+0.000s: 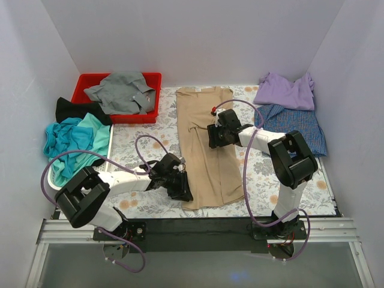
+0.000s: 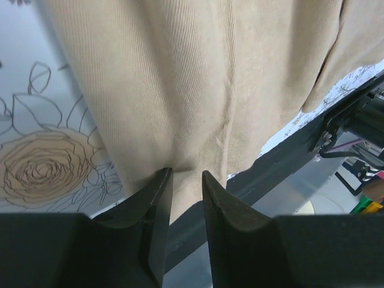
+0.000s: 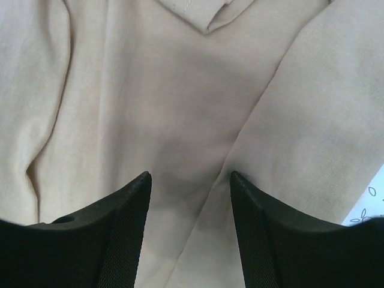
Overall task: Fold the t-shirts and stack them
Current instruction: Fold the tshirt
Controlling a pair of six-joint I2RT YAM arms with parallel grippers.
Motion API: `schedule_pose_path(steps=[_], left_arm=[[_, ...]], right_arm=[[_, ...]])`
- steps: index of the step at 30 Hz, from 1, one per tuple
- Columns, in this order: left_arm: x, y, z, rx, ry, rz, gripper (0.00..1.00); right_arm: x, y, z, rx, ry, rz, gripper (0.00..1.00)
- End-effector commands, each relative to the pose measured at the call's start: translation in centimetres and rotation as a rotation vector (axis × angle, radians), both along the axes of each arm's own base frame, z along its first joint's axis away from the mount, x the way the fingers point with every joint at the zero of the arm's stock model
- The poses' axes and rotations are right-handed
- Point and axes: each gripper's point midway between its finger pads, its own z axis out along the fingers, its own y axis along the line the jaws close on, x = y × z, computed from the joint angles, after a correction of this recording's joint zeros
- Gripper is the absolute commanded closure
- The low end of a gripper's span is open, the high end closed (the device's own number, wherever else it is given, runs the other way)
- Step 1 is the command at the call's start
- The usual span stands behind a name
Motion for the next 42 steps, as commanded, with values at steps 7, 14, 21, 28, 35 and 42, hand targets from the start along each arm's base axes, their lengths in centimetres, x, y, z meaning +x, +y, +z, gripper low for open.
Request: schedule_pose_path(steps=[7,14,21,28,35,42], left_arm=[[-3.9,4.7,-2.7,0.155,0.08,0.044,0.75],[-2.2,4.3,-2.1,0.172,0.001,0.045,0.75],[2.2,1.1,0.7,0.158,-0.121,0.018,0.75],[3.5,2.1,2.0,0.222,-0.18,0.061,0.73],[2.9,3.0,1.8,0.193,-0.197,0.096,0.73],[4.8,1.1,2.9,0.169,-0.239,0.085,0.73]], right_arm=[[0.0,-3.4,-3.1,-0.154,0.055,-0.066,0.38],[-1.0,-1.5,-2.2,-0.063,0.082,0.037,0.39],[-1.5,0.2,6.4,0.072,-0.098,0.149,0.37],[-4.7,-5.3,8.1,-0.039,-0.117,-0.025,0.35],[-14.1,-7.2,4.3,0.057,0.089,-0.053,0.37],[-19.4,-7.5,4.4,0.164,0.131,-0.041,0.37]])
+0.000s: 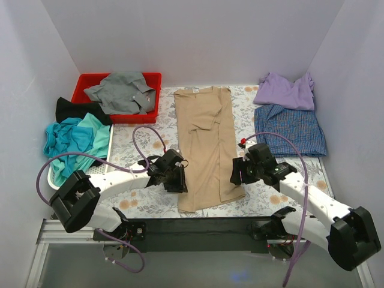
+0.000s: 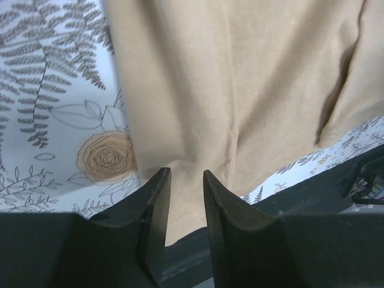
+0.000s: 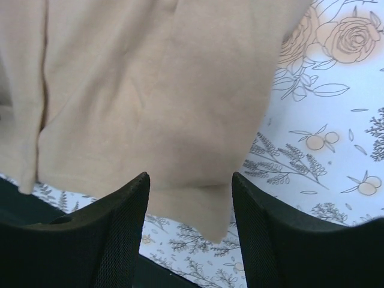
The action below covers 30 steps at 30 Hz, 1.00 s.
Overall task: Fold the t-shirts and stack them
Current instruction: Fold the tshirt
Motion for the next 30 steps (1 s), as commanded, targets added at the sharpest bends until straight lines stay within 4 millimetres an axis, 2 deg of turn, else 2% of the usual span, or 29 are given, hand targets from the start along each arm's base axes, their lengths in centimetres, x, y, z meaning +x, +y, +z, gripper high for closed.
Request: schedule_pose_path(steps=[1,7,10,15,18,21,23,25,27,28,30], left_arm=[[2.0,-1.5,1.6,-0.032,-0.075,0.0,0.73],[2.1,-1.5,1.4,-0.029,-0.076,0.0,0.73],[2.0,-1.4,1.3,-0.028,-0.072,0.002,0.73],[2.1,-1.5,1.2,-0.029,-0.073,0.002,0.73],[2.1,-1.6,1.0,-0.024,-0.07,-0.003,0.73],[2.2,-1.7,1.0,-0.025,-0.071,-0.003,0.73],[2.2,-1.7,1.1,-0.026,-0.073,-0.005,0.73],[2.3,-1.7,1.1,-0.025,-0.079,-0.01,0.73],[2.2,-1.5,1.2,-0.019,-0.077,-0.014,0.73],[2.1,-1.4,1.1,-0.016,-0.076,-0.014,0.73],[2.0,-1.3,1.0,-0.013,-0.077,-0.015,0.73]], right_arm=[[-1.4,1.0,1.3,0.09,0.015,-0.004,0.37],[-3.6,0.7,0.9,0.109,0.059,0.004,0.37],[-4.8,1.2,0.7,0.139,0.096,0.02,0.37],[-5.6,1.4,-0.2,0.11,0.134,0.023,0.37],[-5.8,1.3,-1.5,0.074,0.159,-0.002,0.37],[-5.7,0.7,-3.5,0.029,0.161,-0.047,0.37],[-5.5,-0.5,-4.9,-0.026,0.152,-0.117,0.37],[-5.2,-1.2,-5.2,-0.044,0.133,-0.177,0.37],[-5.5,-1.4,-4.6,-0.037,0.149,-0.249,0.38],[-6.2,-2.5,-4.8,-0.083,0.167,-0.283,0.38],[-6.9,-2.2,-4.0,-0.053,0.188,-0.318,0.38]])
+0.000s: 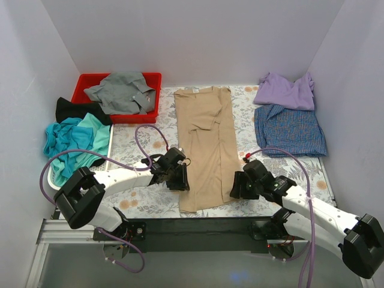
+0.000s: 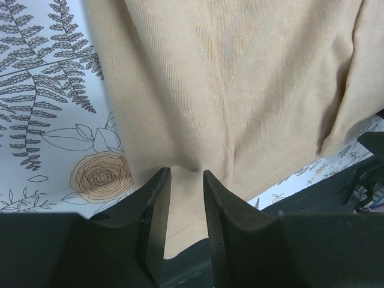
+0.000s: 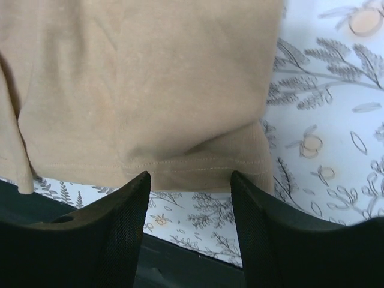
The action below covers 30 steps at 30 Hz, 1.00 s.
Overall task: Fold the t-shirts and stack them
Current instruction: Fold the tshirt
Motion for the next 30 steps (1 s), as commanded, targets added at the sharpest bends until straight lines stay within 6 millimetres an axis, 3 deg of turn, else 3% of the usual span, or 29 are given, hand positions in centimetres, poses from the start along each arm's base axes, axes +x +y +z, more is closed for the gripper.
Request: schedule_pose_path(steps=[1,9,11,14,17,18,19,20,21,23,25,30], left_arm=[[0.7,-0.1,0.9,-0.005,-0.046,-0.005,0.73],[0.6,0.3,0.1,0.027,-0.04,-0.01,0.73],[0.7,0.4,0.1,0.032,-0.042,-0.013,0.73],[1.1,0.6,0.8,0.035,-0.07,0.007,0.74],[2.3,1.6,2.7,0.041,-0.153,0.075,0.71],[2.3,2.3,2.9,0.059,-0.16,0.098,0.7],[2.5,2.8,3.4,0.06,-0.172,0.143,0.54],[2.7,3.4,4.2,0.055,-0.191,0.181,0.45],[2.7,4.5,4.2,0.09,-0.196,0.215,0.43],[2.1,4.9,4.5,0.07,-0.186,0.237,0.38],[0.4,4.9,3.3,0.044,-0.116,0.214,0.37],[-3.7,3.1,1.7,-0.107,0.036,0.104,0.35]], right_arm=[[-2.3,-2.9,-1.2,-0.099,0.088,-0.15,0.38],[-5.6,-1.4,-1.0,-0.095,0.176,-0.081,0.38],[-5.6,-0.5,0.1,-0.11,0.152,-0.061,0.38],[-4.1,0.3,2.6,-0.123,0.037,-0.076,0.37],[-2.3,-0.6,4.1,-0.152,-0.057,-0.148,0.34],[-2.0,-1.2,4.4,-0.167,-0.076,-0.172,0.34],[-1.1,-1.9,4.8,-0.185,-0.119,-0.208,0.33],[-0.7,-2.2,5.3,-0.176,-0.139,-0.232,0.32],[-0.4,-2.5,5.5,-0.174,-0.15,-0.256,0.32],[0.1,-3.1,5.5,-0.18,-0.163,-0.295,0.3],[0.1,-3.6,4.9,-0.195,-0.151,-0.314,0.29],[-0.4,-4.5,3.5,-0.22,-0.128,-0.333,0.27]])
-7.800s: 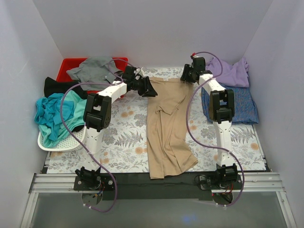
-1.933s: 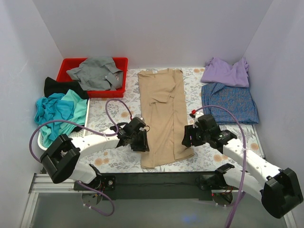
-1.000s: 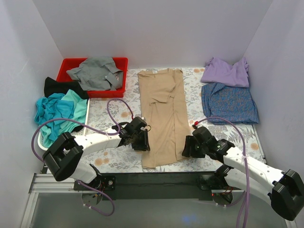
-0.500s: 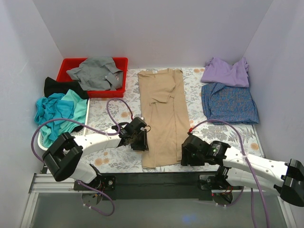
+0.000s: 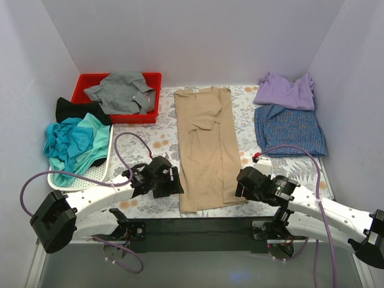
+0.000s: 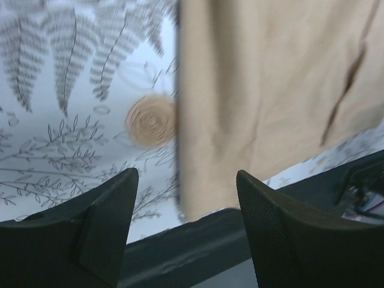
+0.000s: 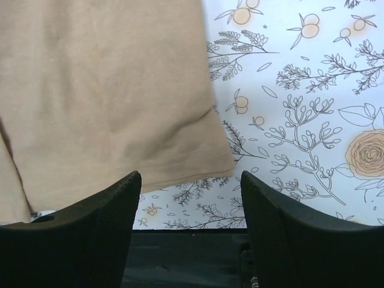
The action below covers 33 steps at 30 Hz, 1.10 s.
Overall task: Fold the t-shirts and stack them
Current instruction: Fold the tshirt
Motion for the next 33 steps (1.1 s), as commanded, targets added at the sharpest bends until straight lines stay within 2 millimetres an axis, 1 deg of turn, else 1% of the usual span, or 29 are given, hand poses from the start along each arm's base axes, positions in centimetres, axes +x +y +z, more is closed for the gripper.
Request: schedule_pose_path(steps=[1,2,3,4,5,7,8,11,12,15,16,18,19,20,22,24,25,26,27,28,30,31,33], left_arm=[[-3.1,-0.7,-1.1,-0.091,0.118,-0.057,0.34],[-3.8,-0.4,-1.9,-0.095,0.139,-0.066,0.34],[-3.8,-0.9,-1.7,-0.13,0.13,-0.075,0.34],[-4.0,-1.0,-1.7,-0.142,0.134,-0.083,0.34],[-4.2,-1.1,-1.9,-0.149,0.142,-0.088,0.34],[-4.1,-1.4,-1.8,-0.161,0.135,-0.1,0.34],[-4.1,-1.5,-1.8,-0.165,0.136,-0.108,0.34],[-4.2,-2.0,-2.4,-0.179,0.149,-0.128,0.34],[-4.4,-2.3,-2.3,-0.191,0.156,-0.14,0.34],[-4.5,-2.4,-2.5,-0.193,0.161,-0.149,0.34],[-4.6,-2.4,-2.6,-0.194,0.165,-0.149,0.34],[-4.7,-2.3,-2.7,-0.193,0.17,-0.147,0.35],[-4.7,-2.2,-2.9,-0.19,0.172,-0.148,0.36],[-4.8,-2.2,-3.0,-0.186,0.176,-0.145,0.39],[-5.0,-2.1,-3.2,-0.183,0.187,-0.144,0.4],[-5.2,-1.9,-3.6,-0.175,0.2,-0.141,0.48],[-5.3,-1.9,-3.7,-0.175,0.208,-0.14,0.5],[-5.5,-1.8,-3.9,-0.174,0.213,-0.141,0.54],[-5.5,-1.7,-3.9,-0.175,0.214,-0.137,0.61],[-5.6,-1.7,-3.9,-0.175,0.217,-0.138,0.64],[-5.8,-1.5,-4.3,-0.172,0.226,-0.136,0.67],[-5.9,-1.5,-4.4,-0.169,0.23,-0.135,0.69],[-5.9,-1.5,-4.5,-0.17,0.236,-0.134,0.75]], right_arm=[[0.1,-1.6,-0.8,-0.028,-0.013,-0.07,0.26],[0.1,-1.7,-1.0,-0.026,-0.009,-0.074,0.26],[0.0,-1.7,-1.3,-0.02,-0.007,-0.075,0.26],[-0.3,-1.9,-2.0,-0.026,0.011,-0.071,0.25],[-0.4,-2.1,-2.3,-0.027,0.018,-0.067,0.25],[-0.5,-1.7,-2.6,-0.008,0.033,-0.058,0.25],[-0.7,-2.1,-3.4,-0.019,0.045,-0.058,0.25],[-0.6,-1.2,-4.1,0.012,0.053,-0.04,0.25],[-0.4,-0.9,-4.1,0.023,0.049,-0.03,0.25],[-0.4,-0.7,-4.8,0.019,0.066,-0.015,0.25],[-0.4,-0.2,-5.0,0.041,0.07,-0.003,0.25],[-0.5,-0.2,-5.8,0.049,0.086,-0.001,0.26],[-0.7,0.1,-6.1,0.06,0.097,0.012,0.27],[-0.5,0.3,-6.1,0.075,0.091,0.011,0.28],[-0.6,0.3,-6.4,0.079,0.098,0.015,0.32],[-0.6,0.5,-6.5,0.084,0.099,0.018,0.36],[-0.7,0.5,-6.5,0.088,0.103,0.024,0.41],[-0.8,0.6,-6.6,0.09,0.106,0.028,0.43],[-0.7,0.7,-6.6,0.095,0.106,0.03,0.46],[-1.0,0.6,-6.9,0.094,0.114,0.032,0.5],[-1.0,0.6,-7.1,0.097,0.116,0.039,0.52],[-1.2,0.6,-7.3,0.099,0.121,0.04,0.54],[-1.3,0.6,-7.4,0.099,0.123,0.044,0.58]])
